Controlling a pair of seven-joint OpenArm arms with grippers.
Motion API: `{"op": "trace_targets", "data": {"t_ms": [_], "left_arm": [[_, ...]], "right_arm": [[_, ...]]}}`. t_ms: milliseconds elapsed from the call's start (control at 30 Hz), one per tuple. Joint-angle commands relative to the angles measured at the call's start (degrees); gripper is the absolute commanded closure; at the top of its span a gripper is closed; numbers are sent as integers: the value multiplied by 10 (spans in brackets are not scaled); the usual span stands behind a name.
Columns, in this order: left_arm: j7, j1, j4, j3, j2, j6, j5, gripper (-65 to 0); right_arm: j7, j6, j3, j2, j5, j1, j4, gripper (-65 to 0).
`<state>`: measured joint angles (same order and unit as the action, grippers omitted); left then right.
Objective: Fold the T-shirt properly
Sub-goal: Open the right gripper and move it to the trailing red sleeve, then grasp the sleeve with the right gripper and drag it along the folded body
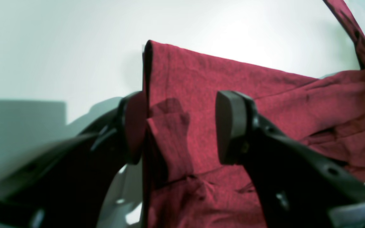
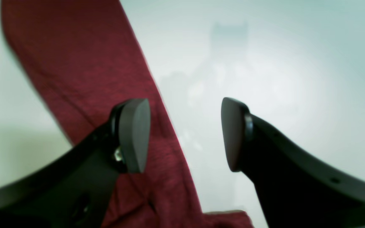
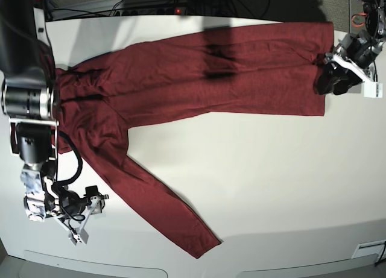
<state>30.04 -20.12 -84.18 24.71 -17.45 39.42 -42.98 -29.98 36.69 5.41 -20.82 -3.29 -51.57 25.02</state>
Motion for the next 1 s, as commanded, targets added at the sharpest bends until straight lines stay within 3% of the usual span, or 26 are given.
{"op": "trace_targets", "data": {"t_ms": [0,433,533,700,867,967], "left_arm": [[-13,1,-11,4,-7,6,-10,-337],[-14,2,-11,4,23,6,-10,-337],[-14,1,-11,4,37,6,-10,-337],[-14,1,-11,4,51,6,-10,-337],[-14,1,-11,4,52,6,-10,-337],[-14,1,-11,4,52,6,-10,-337]], "right_arm": [[14,1,7,-2,6,-32,-10,-356],[48,1,21,29,48,-24,-61,-356],[68,-8,21,29,51,-9,-61,-356],[127,-37,21,29,113,23,-61,-356],[158,-38,21,29,123,45,-61,-355],[147,-37,21,29,123,48,-61,-293]]}}
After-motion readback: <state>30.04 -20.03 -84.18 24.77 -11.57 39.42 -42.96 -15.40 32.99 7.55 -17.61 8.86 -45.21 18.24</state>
